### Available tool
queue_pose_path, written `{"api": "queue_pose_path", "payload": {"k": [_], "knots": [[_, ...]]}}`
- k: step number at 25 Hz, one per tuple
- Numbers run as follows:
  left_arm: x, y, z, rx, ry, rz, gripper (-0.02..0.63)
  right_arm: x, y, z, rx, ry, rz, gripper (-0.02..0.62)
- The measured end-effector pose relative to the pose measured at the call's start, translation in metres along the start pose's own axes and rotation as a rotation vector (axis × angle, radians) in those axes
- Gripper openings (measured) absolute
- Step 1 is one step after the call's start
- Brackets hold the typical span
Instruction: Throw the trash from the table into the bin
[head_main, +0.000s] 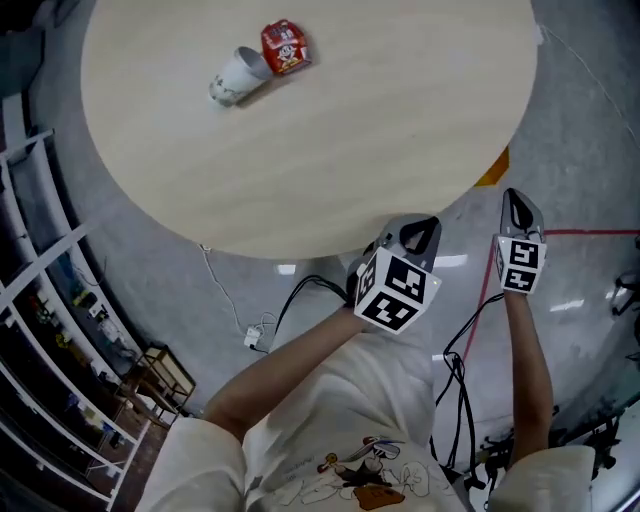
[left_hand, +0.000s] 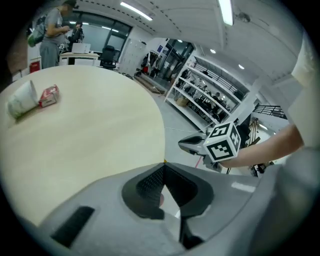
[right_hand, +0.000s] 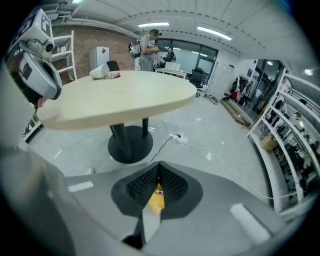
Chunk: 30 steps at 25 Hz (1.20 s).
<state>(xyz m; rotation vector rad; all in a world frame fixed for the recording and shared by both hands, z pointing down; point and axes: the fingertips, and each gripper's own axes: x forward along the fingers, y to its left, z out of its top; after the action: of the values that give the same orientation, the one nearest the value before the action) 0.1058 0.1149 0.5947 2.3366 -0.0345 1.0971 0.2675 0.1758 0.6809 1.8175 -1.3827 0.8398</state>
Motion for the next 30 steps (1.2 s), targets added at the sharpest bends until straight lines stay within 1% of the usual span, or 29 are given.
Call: {"api": "queue_pose_path", "payload": {"k": [3, 6, 11, 13, 16, 19, 24, 28, 30], "knots": [[-0.045, 0.023, 0.005, -0.031, -0.033, 0.039, 0.003, -0.023, 0.021, 0.026, 0.002, -0.012, -0.012, 0.005], [-0.084, 0.036, 0.016, -0.035, -0.074, 0.057, 0.003, -0.047, 0.038, 0.054, -0.004, -0.029, -0.015, 0.005], [-0.14, 0.055, 0.034, -0.025, -0.162, 0.084, 0.004, -0.084, 0.068, 0.121, -0.051, -0.119, -0.007, 0.005], [-0.16, 0.063, 0.035, -0.019, -0.183, 0.089, 0.003, -0.094, 0.085, 0.141, -0.058, -0.152, -0.003, 0.005], [-0.188, 0.074, 0.032, -0.032, -0.203, 0.093, 0.005, -0.102, 0.106, 0.165, -0.063, -0.184, 0.007, 0.005], [-0.221, 0.093, 0.025, -0.043, -0.233, 0.123, 0.004, -0.11, 0.133, 0.186, -0.088, -0.212, 0.041, 0.005], [-0.297, 0.137, 0.003, -0.146, -0.316, 0.18, 0.003, -0.126, 0.187, 0.226, -0.179, -0.272, 0.071, 0.005], [-0.338, 0.168, -0.022, -0.225, -0.369, 0.225, 0.003, -0.121, 0.224, 0.246, -0.234, -0.291, 0.11, 0.005], [-0.356, 0.183, -0.031, -0.253, -0.399, 0.242, 0.004, -0.117, 0.237, 0.256, -0.242, -0.294, 0.119, 0.005]]}}
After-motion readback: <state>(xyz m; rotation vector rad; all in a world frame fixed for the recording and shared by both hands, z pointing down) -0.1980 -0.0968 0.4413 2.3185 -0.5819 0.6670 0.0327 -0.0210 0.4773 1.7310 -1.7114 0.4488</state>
